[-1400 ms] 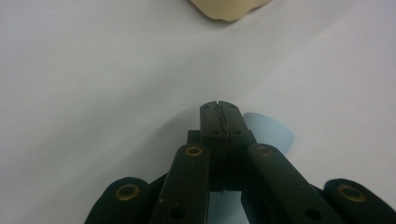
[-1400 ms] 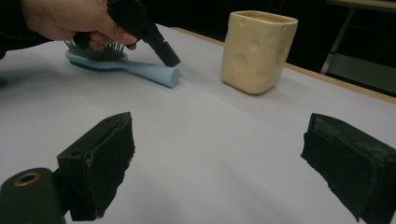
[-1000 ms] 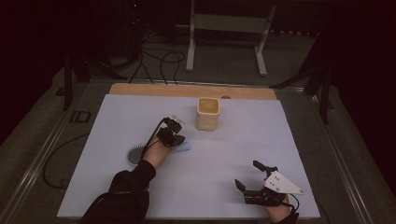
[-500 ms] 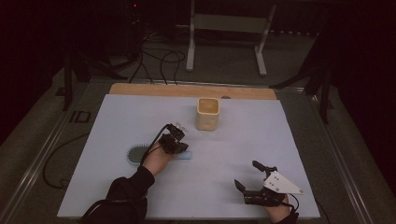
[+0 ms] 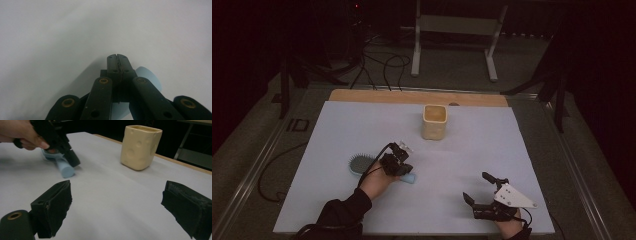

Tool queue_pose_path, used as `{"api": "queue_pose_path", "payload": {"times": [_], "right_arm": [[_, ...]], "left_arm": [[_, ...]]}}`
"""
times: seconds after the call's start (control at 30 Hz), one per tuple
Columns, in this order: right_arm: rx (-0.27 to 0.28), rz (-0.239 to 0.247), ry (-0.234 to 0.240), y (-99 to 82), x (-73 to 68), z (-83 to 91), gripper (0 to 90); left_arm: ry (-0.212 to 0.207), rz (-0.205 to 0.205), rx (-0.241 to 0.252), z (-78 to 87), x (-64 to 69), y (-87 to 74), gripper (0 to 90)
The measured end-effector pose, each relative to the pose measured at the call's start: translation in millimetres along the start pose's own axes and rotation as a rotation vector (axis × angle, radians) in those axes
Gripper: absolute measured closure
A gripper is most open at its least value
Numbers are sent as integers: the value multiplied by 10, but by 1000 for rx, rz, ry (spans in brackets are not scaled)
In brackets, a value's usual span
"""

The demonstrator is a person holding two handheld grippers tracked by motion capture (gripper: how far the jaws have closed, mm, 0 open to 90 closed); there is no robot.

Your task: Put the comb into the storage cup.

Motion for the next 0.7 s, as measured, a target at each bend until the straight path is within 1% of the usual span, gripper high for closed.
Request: {"api": "queue_pose_path", "payload": {"times": [0.07, 0.2, 0.3, 0.4, 0.47, 0.5, 0.6, 0.7], "right_arm": [[1, -1, 0, 3, -3, -1, 88], [2, 0, -1, 5, -3, -2, 88], [0, 0, 2, 6, -7, -4, 88], [1, 0, 2, 8, -9, -4, 88], [3, -1, 0, 10, -6, -4, 88], [2, 1, -1, 10, -6, -4, 88], [0, 2, 1, 6, -5, -7, 88], [-1, 0, -1, 11, -12, -4, 88]], "left_arm": [[-22, 3, -2, 29, 33, -67, 900], [-41, 5, -7, 104, 88, -210, 900], [-34, -10, -11, 173, 122, -306, 900], [-32, -17, -12, 239, 125, -399, 900], [-36, -15, -16, 274, 124, -468, 900], [-29, -20, -18, 287, 120, -504, 900], [-30, -14, -24, 322, 116, -595, 900], [-9, -39, -43, 377, 117, -693, 900]]}}
Point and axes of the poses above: each handheld gripper's, and its own axes: z roughly backward along the jaws, y roughly out of its top, x roughly to its right, the point moved 6 cm from there along -z, roughly forward along the jaws, and after that the axes turned 8 degrees about z, right-handed, at the moved point
